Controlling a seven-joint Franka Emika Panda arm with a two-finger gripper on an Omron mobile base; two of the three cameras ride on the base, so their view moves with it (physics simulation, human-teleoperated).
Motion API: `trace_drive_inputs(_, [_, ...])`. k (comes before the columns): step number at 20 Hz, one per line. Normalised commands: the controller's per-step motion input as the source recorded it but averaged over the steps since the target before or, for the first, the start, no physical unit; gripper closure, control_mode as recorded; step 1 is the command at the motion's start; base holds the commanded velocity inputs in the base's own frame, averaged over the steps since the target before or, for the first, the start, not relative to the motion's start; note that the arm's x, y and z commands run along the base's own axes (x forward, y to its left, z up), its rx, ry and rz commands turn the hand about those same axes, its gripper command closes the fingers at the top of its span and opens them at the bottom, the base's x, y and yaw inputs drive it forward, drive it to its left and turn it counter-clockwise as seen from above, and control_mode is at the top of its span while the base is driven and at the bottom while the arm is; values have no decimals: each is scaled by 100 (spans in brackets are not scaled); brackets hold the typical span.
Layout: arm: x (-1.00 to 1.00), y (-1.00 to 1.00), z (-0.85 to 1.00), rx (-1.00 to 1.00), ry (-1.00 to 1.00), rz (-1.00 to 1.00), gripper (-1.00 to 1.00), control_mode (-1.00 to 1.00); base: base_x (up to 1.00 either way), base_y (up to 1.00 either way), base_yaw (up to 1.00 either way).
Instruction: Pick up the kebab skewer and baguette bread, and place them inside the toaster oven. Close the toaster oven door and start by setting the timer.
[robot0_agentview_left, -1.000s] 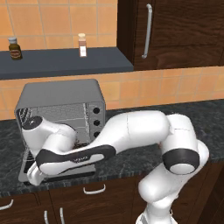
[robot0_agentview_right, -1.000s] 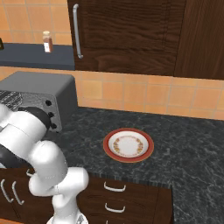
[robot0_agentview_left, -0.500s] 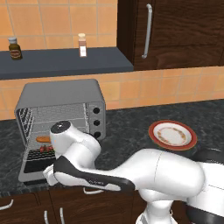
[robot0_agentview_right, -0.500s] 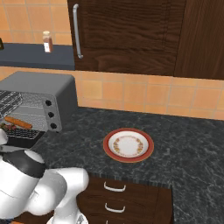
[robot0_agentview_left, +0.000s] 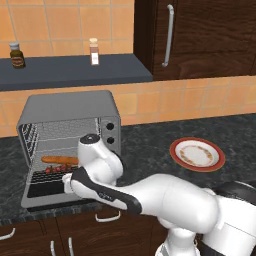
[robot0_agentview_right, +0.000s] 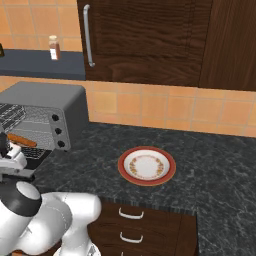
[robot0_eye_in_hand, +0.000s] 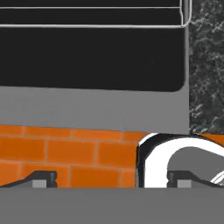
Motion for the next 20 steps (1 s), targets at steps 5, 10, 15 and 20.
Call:
trace_drive_inputs(5, [46, 69, -13, -3, 17, -11, -100, -100, 0, 0, 0])
trace_drive_inputs(10, [38, 37, -24, -1, 13, -7, -100, -100, 0, 0, 0])
trace_drive_inputs(15, [33, 12, -48, -2, 1, -9, -100, -100, 0, 0, 0])
trace_drive_inputs(20, [1, 1, -47, -5, -8, -16, -100, -100, 0, 0, 0])
